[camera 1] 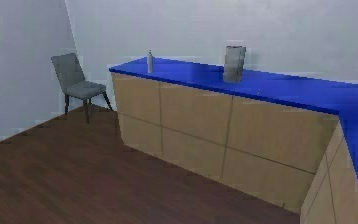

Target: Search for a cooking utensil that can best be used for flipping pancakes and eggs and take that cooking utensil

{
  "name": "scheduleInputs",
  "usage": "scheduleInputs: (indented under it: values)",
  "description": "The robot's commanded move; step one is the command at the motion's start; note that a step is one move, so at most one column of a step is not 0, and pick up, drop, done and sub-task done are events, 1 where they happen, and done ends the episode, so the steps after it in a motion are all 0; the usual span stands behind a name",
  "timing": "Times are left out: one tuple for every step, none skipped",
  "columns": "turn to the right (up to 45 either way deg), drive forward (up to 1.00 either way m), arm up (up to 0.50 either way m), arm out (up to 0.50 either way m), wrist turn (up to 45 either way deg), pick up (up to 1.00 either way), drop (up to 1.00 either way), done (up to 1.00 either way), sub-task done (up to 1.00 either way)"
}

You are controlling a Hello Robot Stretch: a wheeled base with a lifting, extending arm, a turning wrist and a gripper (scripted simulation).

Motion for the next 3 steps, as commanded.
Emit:
scheduleInputs:
  values:
    - [0.0, 0.00, 0.00, 0.38, 0.0, 0.00, 0.00, 0.00, 0.00]
    - [0.0, 0.00, 0.00, 0.00, 45.0, 0.00, 0.00, 0.00, 0.00]
    - [0.0, 0.00, 0.00, 0.00, 45.0, 0.00, 0.00, 0.00, 0.00]
